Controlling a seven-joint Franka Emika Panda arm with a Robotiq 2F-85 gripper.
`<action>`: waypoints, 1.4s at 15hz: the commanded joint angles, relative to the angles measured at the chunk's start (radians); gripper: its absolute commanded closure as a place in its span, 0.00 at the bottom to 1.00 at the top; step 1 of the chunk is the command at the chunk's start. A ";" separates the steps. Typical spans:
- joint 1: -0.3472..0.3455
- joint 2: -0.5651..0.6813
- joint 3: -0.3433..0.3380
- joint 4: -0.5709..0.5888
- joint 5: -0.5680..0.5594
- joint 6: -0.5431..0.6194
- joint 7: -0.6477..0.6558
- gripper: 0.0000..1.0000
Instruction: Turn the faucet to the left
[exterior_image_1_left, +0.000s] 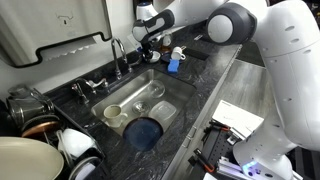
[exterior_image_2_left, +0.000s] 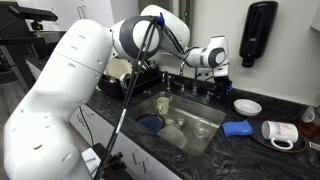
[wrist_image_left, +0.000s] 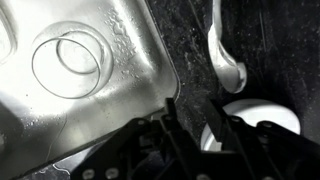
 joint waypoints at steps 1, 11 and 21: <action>-0.006 0.034 0.009 0.067 0.003 -0.073 0.010 0.91; 0.021 0.037 -0.007 0.057 -0.023 0.067 0.124 1.00; 0.018 0.033 -0.001 0.044 -0.079 0.138 0.184 1.00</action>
